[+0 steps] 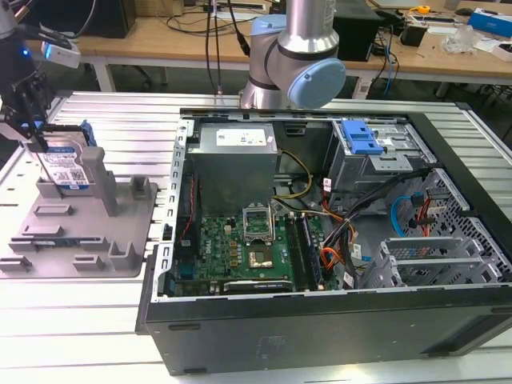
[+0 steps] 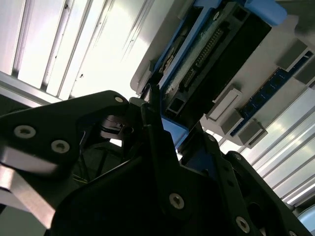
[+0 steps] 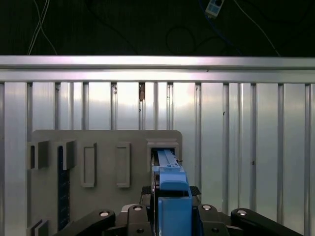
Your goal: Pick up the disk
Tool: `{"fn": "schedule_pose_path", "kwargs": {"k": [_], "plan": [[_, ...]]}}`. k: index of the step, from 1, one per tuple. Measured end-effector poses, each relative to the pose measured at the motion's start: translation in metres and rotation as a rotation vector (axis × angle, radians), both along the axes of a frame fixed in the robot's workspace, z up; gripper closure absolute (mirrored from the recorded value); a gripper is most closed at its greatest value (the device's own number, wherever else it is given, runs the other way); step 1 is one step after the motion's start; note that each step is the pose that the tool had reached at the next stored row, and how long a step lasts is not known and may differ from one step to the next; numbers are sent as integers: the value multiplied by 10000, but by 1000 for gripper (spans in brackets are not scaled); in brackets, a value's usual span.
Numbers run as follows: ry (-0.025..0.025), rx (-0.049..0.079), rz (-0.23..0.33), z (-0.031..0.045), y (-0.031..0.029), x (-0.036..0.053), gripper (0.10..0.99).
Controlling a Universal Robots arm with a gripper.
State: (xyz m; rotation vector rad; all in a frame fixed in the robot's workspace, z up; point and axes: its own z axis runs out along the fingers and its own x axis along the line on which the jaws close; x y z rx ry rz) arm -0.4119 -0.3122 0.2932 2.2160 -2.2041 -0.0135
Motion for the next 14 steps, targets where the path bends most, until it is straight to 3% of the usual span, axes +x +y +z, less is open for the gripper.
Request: {"fn": "schedule_pose_path", "kwargs": {"k": [14], "plan": [[-1,0,0,5,-23,-1,718]]}}
